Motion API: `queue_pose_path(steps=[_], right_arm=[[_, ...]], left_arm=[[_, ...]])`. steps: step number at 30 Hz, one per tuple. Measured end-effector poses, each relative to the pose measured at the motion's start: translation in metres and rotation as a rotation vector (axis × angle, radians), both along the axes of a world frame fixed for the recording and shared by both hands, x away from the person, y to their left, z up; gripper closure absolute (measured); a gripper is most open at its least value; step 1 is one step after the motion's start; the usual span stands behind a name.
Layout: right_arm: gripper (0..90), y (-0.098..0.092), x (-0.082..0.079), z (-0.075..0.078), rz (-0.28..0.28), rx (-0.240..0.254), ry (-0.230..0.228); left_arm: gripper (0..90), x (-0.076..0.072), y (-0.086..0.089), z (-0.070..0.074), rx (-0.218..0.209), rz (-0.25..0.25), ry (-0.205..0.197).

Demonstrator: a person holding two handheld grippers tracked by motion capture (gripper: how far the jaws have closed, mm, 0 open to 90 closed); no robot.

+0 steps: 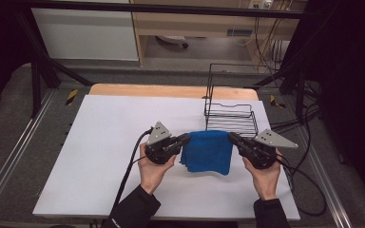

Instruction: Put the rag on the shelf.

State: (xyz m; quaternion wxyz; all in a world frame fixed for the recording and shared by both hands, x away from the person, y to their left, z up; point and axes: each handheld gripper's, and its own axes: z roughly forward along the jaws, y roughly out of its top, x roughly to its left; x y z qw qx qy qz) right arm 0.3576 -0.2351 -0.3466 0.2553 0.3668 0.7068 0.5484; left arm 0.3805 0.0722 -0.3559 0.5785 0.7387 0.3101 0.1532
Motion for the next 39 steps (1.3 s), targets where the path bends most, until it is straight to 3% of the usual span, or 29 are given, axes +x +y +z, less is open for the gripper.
queue_pose_path(steps=[12, 39], right_arm=[[86.3, -0.005, -0.008, 0.016, -0.035, 0.022, -0.065], [86.4, -0.021, -0.011, 0.066, -0.127, 0.045, -0.205]], left_arm=[[85.4, 0.000, -0.007, 0.021, -0.037, -0.006, -0.059], [85.4, 0.012, -0.030, 0.067, -0.122, -0.025, -0.142]])
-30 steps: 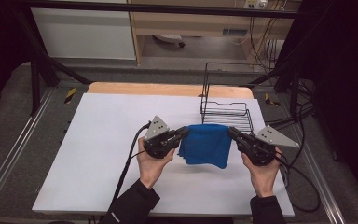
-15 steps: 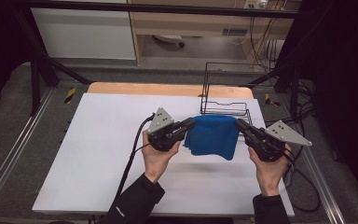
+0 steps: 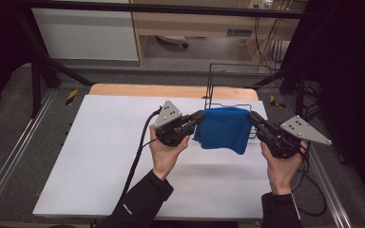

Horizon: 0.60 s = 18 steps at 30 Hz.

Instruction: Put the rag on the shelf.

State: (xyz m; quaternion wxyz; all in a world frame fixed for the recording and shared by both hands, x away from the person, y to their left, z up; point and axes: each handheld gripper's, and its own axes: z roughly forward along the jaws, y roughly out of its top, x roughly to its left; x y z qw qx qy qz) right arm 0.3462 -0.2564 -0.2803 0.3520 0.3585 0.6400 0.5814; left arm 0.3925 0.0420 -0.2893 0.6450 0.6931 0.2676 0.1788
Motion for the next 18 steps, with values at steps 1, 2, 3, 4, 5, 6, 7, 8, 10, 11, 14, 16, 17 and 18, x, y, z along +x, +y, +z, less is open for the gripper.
queue_pose_path(steps=[1, 2, 3, 4, 5, 6, 7, 8, 10, 11, 14, 16, 17, 18], right_arm=[[86.4, 0.000, 0.000, 0.002, -0.003, 0.000, -0.005], [86.4, -0.001, 0.000, 0.005, -0.005, -0.001, -0.011], [86.4, -0.001, 0.000, 0.007, -0.008, 0.004, -0.012], [86.4, -0.002, 0.001, 0.009, -0.010, 0.001, -0.020], [86.4, -0.002, 0.001, 0.011, -0.014, 0.002, -0.025], [86.4, -0.003, 0.001, 0.014, -0.017, 0.000, -0.029], [86.4, -0.003, 0.001, 0.016, -0.019, 0.005, -0.033], [86.4, -0.004, 0.001, 0.018, -0.021, 0.006, -0.037], [86.4, -0.005, 0.001, 0.023, -0.026, 0.010, -0.047], [86.4, -0.006, 0.001, 0.025, -0.028, 0.012, -0.049], [86.4, -0.009, 0.002, 0.031, -0.035, 0.012, -0.058], [86.4, -0.011, 0.004, 0.034, -0.041, 0.017, -0.062], [86.4, -0.011, 0.005, 0.037, -0.044, 0.016, -0.066], [86.4, -0.012, 0.005, 0.039, -0.045, 0.016, -0.068]], left_arm=[[85.4, 0.001, -0.001, 0.002, -0.003, 0.000, -0.003], [85.4, 0.001, -0.002, 0.004, -0.006, 0.000, -0.008], [85.4, 0.002, -0.002, 0.006, -0.009, 0.001, -0.013], [85.4, 0.002, -0.003, 0.008, -0.010, 0.001, -0.016], [85.4, 0.003, -0.004, 0.010, -0.009, -0.001, -0.021], [85.5, 0.004, -0.005, 0.012, -0.018, -0.001, -0.026], [85.4, 0.005, -0.006, 0.014, -0.021, -0.001, -0.029], [85.5, 0.006, -0.007, 0.017, -0.024, -0.005, -0.031], [85.5, 0.007, -0.009, 0.020, -0.027, -0.004, -0.040], [85.4, 0.008, -0.010, 0.022, -0.029, -0.006, -0.042], [85.5, 0.010, -0.013, 0.028, -0.040, -0.009, -0.051], [85.4, 0.012, -0.015, 0.033, -0.045, -0.009, -0.055], [85.5, 0.013, -0.016, 0.035, -0.047, -0.009, -0.058], [85.5, 0.014, -0.017, 0.037, -0.051, -0.010, -0.056]])
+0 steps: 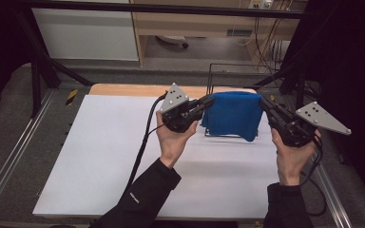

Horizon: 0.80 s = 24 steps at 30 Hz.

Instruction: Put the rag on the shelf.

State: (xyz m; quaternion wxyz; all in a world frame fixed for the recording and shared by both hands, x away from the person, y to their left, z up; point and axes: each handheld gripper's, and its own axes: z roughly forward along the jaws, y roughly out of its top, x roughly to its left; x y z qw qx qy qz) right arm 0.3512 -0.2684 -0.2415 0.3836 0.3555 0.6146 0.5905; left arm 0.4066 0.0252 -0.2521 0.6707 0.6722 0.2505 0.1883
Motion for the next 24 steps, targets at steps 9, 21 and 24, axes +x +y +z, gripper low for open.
queue_pose_path(steps=[9, 21, 24], right_arm=[[86.5, -0.007, 0.007, 0.020, -0.024, 0.005, -0.026], [86.5, -0.013, 0.014, 0.046, -0.050, 0.006, -0.067], [86.5, -0.015, 0.016, 0.050, -0.055, 0.015, -0.069]], left_arm=[[85.4, 0.008, -0.008, 0.018, -0.014, -0.004, -0.019], [85.5, 0.020, -0.019, 0.044, -0.041, -0.002, -0.038], [85.5, 0.023, -0.022, 0.049, -0.049, -0.006, -0.040]])
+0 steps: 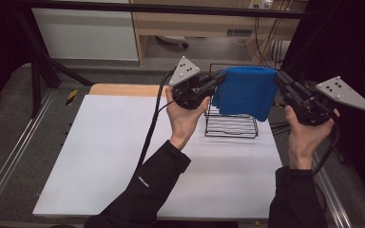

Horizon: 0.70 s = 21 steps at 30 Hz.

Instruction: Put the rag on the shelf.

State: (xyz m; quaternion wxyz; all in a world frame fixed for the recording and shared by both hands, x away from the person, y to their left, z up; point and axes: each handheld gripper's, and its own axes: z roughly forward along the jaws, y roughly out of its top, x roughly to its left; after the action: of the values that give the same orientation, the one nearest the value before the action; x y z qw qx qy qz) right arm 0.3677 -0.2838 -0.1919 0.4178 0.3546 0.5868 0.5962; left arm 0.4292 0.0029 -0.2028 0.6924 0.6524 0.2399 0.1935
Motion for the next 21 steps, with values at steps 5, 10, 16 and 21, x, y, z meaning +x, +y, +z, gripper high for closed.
queue_pose_path(steps=[5, 10, 16, 21], right_arm=[[86.5, -0.004, 0.004, 0.005, -0.010, 0.015, -0.009], [86.5, -0.007, 0.009, 0.014, -0.012, 0.030, -0.025], [86.5, -0.008, 0.020, 0.024, -0.016, 0.026, -0.038], [86.5, -0.008, 0.027, 0.031, -0.017, 0.027, -0.046]], left_arm=[[85.4, 0.005, -0.006, 0.010, 0.000, 0.004, -0.009], [85.5, 0.010, -0.009, 0.021, -0.013, 0.007, -0.018], [85.4, 0.017, -0.010, 0.030, -0.028, 0.012, -0.016], [85.4, 0.021, -0.011, 0.036, -0.034, 0.018, -0.024]])
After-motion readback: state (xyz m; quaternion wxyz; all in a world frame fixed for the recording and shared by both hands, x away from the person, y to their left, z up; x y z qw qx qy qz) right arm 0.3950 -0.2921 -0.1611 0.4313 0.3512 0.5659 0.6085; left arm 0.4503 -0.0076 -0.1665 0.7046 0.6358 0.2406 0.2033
